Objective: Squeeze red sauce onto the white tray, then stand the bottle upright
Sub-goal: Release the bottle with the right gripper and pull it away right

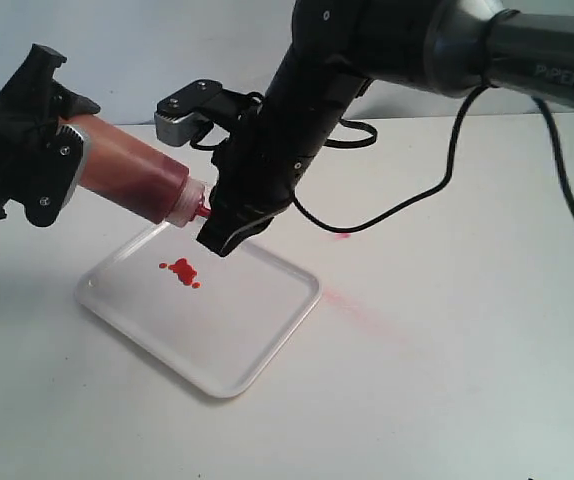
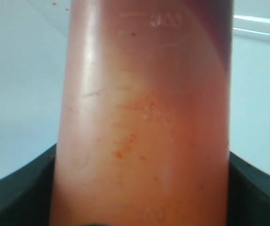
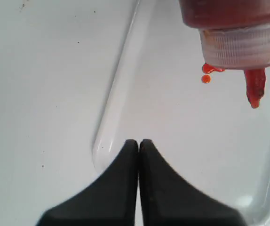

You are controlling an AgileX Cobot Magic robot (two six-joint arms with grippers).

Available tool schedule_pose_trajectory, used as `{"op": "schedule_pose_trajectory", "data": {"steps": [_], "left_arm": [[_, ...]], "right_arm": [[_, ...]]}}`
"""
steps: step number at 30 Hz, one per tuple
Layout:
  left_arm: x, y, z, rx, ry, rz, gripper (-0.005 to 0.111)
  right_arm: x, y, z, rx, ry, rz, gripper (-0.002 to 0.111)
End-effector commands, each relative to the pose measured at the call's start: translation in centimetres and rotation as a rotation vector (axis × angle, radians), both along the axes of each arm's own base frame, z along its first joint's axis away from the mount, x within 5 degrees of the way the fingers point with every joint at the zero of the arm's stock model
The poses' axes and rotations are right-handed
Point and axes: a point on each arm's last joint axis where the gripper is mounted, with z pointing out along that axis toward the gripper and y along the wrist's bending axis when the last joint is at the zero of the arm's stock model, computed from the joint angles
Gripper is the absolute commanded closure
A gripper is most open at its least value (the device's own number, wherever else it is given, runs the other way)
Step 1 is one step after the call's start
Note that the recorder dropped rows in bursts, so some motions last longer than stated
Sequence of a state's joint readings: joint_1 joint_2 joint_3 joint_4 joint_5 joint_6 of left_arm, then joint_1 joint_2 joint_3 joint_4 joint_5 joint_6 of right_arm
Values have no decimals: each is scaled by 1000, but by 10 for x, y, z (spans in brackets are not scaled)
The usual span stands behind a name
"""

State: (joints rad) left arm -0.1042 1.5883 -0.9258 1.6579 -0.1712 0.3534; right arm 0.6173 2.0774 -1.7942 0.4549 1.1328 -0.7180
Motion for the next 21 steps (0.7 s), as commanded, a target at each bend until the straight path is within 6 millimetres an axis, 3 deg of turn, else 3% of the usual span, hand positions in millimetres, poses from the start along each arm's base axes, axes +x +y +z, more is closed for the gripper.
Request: {"op": "schedule_pose_trajectory", "data": {"steps": [1, 5, 10, 18, 21], "left_arm": [[-8, -1, -5, -63, 33, 31, 107], [-19, 0, -21, -128, 103, 88, 107], [-29, 0, -34, -261, 171, 177, 107], [-40, -10, -23, -589, 174, 217, 107], [-43, -14, -19, -684, 165, 190, 107]], "right_arm": [[-22, -23, 34, 88, -168, -81, 108], [-50, -54, 48, 186, -367, -217, 108], [-79, -93, 35, 292, -586, -428, 108], [-82, -135, 8, 396, -813, -853, 108], [-84, -143, 3, 392, -854, -924, 108]]}}
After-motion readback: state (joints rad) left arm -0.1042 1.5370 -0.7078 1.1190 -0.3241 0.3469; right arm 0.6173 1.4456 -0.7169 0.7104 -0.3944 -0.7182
